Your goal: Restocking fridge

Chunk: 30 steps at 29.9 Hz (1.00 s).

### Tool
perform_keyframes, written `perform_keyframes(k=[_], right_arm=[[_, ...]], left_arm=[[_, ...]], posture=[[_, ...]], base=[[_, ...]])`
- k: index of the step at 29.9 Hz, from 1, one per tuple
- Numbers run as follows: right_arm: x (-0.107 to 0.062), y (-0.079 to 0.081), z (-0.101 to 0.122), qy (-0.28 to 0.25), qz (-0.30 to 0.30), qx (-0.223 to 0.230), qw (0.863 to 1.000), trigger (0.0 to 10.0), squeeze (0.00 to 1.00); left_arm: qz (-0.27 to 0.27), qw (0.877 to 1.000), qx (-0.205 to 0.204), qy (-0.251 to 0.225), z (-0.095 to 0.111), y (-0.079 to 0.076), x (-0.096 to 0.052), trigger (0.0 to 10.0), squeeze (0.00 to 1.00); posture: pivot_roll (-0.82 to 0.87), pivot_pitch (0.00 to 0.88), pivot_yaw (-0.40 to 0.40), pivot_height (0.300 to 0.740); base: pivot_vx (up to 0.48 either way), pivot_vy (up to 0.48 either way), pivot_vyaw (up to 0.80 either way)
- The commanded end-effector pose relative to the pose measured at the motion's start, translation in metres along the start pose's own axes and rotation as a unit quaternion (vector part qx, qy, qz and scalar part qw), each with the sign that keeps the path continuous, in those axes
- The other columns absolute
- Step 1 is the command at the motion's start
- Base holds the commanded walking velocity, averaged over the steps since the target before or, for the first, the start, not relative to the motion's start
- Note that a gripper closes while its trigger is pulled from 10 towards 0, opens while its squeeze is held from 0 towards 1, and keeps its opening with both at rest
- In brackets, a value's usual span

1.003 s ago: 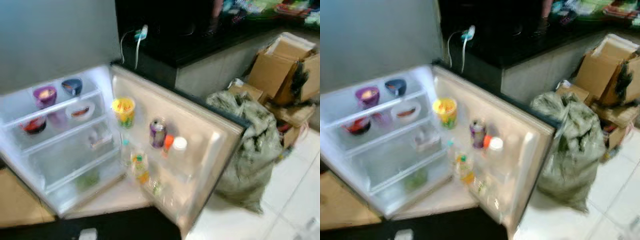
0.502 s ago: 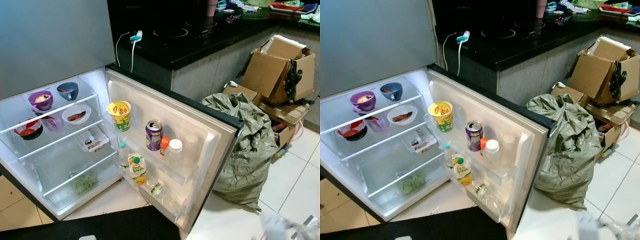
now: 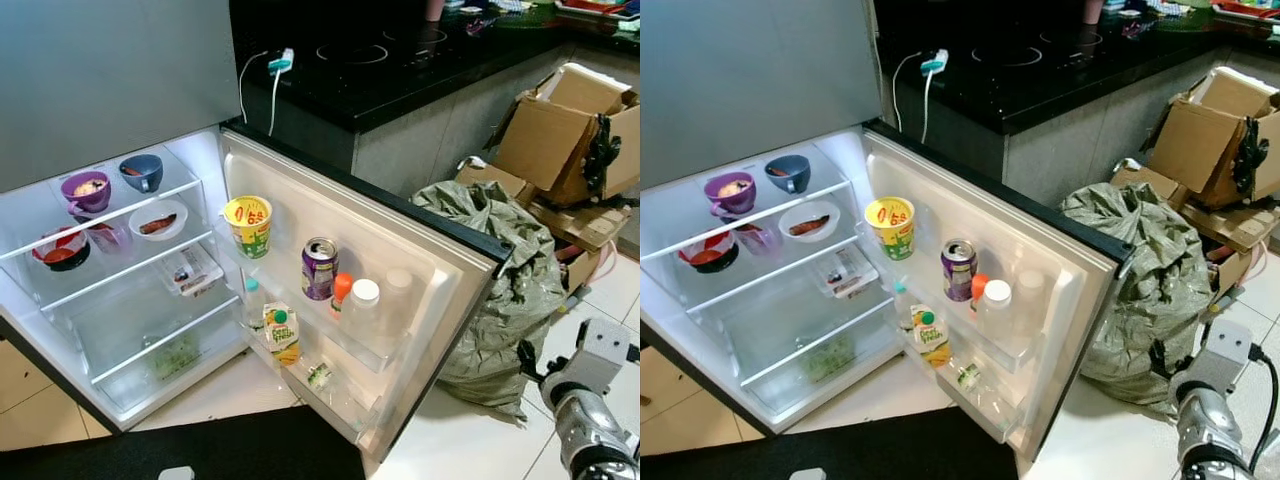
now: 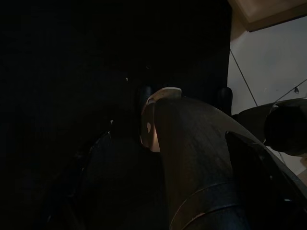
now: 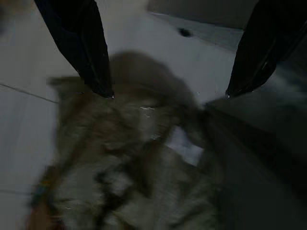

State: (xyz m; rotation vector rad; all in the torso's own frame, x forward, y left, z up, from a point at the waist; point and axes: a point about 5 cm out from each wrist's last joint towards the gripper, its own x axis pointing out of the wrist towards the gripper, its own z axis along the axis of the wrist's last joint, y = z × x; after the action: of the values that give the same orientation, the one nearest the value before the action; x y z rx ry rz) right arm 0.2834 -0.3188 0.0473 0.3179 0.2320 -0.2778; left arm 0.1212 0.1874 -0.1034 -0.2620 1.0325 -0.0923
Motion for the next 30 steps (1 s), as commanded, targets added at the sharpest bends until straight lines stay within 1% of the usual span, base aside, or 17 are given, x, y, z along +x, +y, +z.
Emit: perform_keyframes(k=[1,2,4,5,6,7,8,9,11,15,20,22,23,25,27,29,30], right_arm=[[0.003,0.014,0.001,-0.007,0.062,0.015,0.998,10.0,0.0],[0.003,0.014,0.001,-0.007,0.062,0.015,0.998,10.0,0.0],[0.004,0.033,0.0,-0.004,0.165,0.026,0.986,10.0,0.0],[0.004,0.033,0.0,-0.004,0.165,0.026,0.986,10.0,0.0],[0.003,0.041,0.0,-0.001,0.217,0.028,0.976,10.0,0.0],[0.003,0.041,0.0,-0.001,0.217,0.028,0.976,10.0,0.0],[0.001,0.048,-0.001,0.005,0.26,0.025,0.965,10.0,0.0],[0.001,0.048,-0.001,0.005,0.26,0.025,0.965,10.0,0.0],[-0.002,0.054,-0.003,0.011,0.306,0.017,0.952,10.0,0.0],[-0.003,0.056,-0.004,0.013,0.325,0.014,0.946,10.0,0.0],[-0.006,0.061,-0.009,0.025,0.359,0.005,0.933,10.0,0.0],[-0.009,0.068,-0.014,0.041,0.393,-0.005,0.919,10.0,0.0],[-0.012,0.073,-0.018,0.053,0.418,-0.011,0.907,10.0,0.0],[-0.016,0.079,-0.023,0.067,0.45,-0.017,0.891,10.0,0.0],[-0.018,0.084,-0.026,0.074,0.467,-0.02,0.881,10.0,0.0],[-0.018,0.084,-0.026,0.074,0.467,-0.02,0.881,10.0,0.0],[-0.02,0.089,-0.029,0.081,0.485,-0.025,0.871,10.0,0.0]], left_arm=[[-0.002,1.0,-0.009,0.022,-0.013,-0.001,-0.002,10.0,0.0],[-0.002,1.0,-0.009,0.022,-0.013,-0.001,-0.002,10.0,0.0],[-0.002,1.0,-0.009,0.021,-0.013,-0.001,-0.002,10.0,0.0],[-0.002,1.0,-0.009,0.021,-0.013,-0.001,-0.002,10.0,0.0],[-0.002,1.0,-0.009,0.021,-0.013,0.0,-0.002,10.0,0.0],[-0.002,1.0,-0.009,0.021,-0.013,0.0,-0.002,10.0,0.0],[-0.002,1.0,-0.008,0.021,-0.012,0.0,-0.002,10.0,0.0],[-0.002,1.0,-0.008,0.021,-0.012,0.0,-0.002,10.0,0.0],[-0.004,1.0,-0.008,0.021,-0.012,-0.001,-0.002,10.0,0.0],[-0.005,1.0,-0.008,0.022,-0.013,-0.002,-0.002,10.0,0.0],[-0.006,1.0,-0.006,0.024,-0.013,-0.002,-0.002,10.0,0.0],[-0.006,1.0,-0.006,0.025,-0.014,-0.002,-0.002,10.0,0.0],[-0.006,1.0,-0.005,0.025,-0.014,-0.002,-0.002,10.0,0.0],[-0.006,1.0,-0.005,0.025,-0.014,-0.002,-0.002,10.0,0.0],[-0.006,1.0,-0.004,0.026,-0.014,-0.002,-0.002,10.0,0.0],[-0.006,1.0,-0.004,0.026,-0.014,-0.002,-0.002,10.0,0.0],[-0.007,1.0,-0.004,0.026,-0.014,-0.002,-0.002,10.0,0.0]], posture=[[-0.06,0.058,0.007,0.74],[-0.06,0.058,0.007,0.74],[-0.05,0.057,0.01,0.74],[-0.05,0.057,0.01,0.74],[-0.05,0.058,0.01,0.74],[-0.05,0.058,0.01,0.74],[-0.05,0.058,0.01,0.74],[-0.05,0.058,0.01,0.74],[-0.05,0.058,0.01,0.74],[-0.05,0.058,0.01,0.74],[-0.05,0.059,0.01,0.74],[-0.05,0.058,0.011,0.74],[-0.05,0.058,0.011,0.74],[-0.05,0.058,0.011,0.74],[-0.05,0.058,0.011,0.74],[-0.05,0.058,0.011,0.74],[-0.05,0.058,0.011,0.74]], base=[[0.0,0.0,0.0],[0.0,0.0,0.0],[0.0,0.0,0.0],[0.0,0.0,0.0],[0.0,0.0,0.0],[0.0,0.0,0.0],[0.0,0.0,0.0],[0.0,0.0,0.0],[0.0,0.0,0.38],[0.0,0.0,0.77],[0.0,0.0,0.77],[0.0,0.0,0.77],[0.0,0.0,0.77],[0.0,0.0,0.77],[0.0,0.0,0.77],[0.0,0.0,0.77],[0.0,0.0,0.77]])
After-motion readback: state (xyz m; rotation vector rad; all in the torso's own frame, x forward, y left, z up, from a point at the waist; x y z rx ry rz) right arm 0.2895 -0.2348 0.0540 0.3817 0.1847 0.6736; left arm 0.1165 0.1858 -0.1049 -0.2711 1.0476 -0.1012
